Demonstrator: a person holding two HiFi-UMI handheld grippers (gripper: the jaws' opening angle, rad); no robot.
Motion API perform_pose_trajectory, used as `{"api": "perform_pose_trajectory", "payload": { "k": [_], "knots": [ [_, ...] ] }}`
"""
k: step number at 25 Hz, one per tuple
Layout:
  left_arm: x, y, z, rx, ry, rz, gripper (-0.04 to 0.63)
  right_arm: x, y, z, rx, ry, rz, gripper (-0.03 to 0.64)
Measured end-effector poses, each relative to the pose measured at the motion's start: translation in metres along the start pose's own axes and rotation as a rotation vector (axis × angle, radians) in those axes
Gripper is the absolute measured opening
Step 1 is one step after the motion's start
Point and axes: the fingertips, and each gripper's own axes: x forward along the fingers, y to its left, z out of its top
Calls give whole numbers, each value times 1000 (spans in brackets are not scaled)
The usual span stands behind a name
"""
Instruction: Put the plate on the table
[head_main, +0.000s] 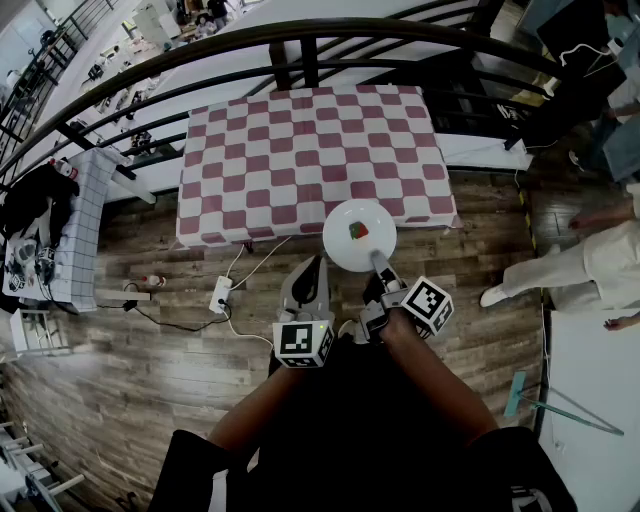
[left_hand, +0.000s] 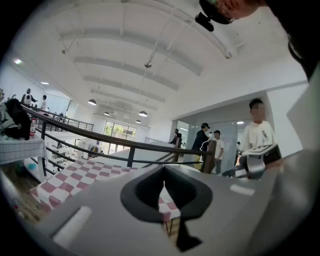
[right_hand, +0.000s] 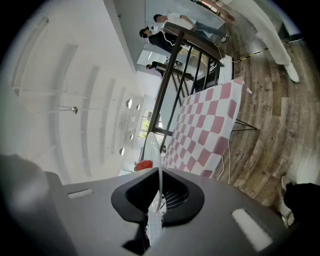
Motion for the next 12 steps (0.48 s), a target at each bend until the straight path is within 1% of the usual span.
{"api": "perform_pose_trajectory", "payload": {
  "k": [4,8,12],
  "knots": [
    [-3,0,-1,2,0,1,11,-2,1,-1,7,-1,4,8],
    [-5,1,-1,0,2,4,11,-6,0,1,52,-33,12,8],
    [-7,2,-3,-1,4,9,11,-8,-5,1,52,-34,1,9]
  ]
}}
